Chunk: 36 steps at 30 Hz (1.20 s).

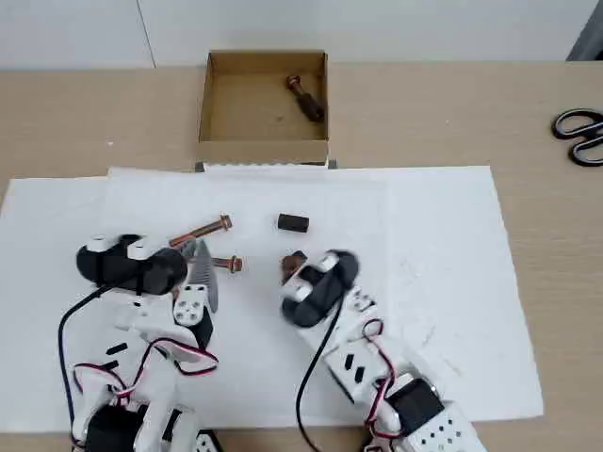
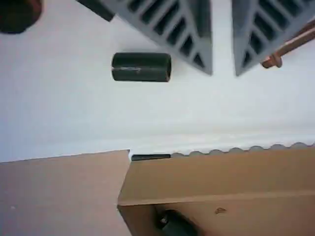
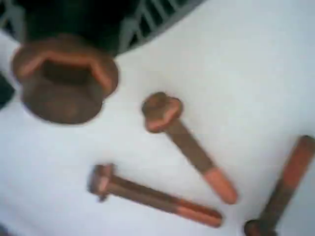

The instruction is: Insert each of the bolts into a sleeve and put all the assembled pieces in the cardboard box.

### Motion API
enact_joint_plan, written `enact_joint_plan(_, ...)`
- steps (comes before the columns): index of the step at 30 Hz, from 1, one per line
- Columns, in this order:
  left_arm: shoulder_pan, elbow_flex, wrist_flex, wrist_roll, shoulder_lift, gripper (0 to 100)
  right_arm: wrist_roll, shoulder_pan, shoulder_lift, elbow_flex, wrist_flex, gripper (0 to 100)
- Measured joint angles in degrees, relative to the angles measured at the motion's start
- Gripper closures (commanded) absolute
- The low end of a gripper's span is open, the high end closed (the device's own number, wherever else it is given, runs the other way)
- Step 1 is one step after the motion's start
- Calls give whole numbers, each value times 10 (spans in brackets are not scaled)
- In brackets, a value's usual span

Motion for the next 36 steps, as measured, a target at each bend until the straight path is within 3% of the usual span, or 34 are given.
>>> enact_joint_plan(5,-30,86,-35,-15,0,994,-12,101,15,-43,18,996)
enact_joint_plan(11,-42,193,-85,-19,0,994,-12,168,155,-185,47,996)
enact_joint_plan(25,-42,215,-91,-19,0,994,-12,177,727,-687,47,995)
enact_joint_plan(36,-50,215,-91,-19,0,994,47,177,1127,-1085,47,995)
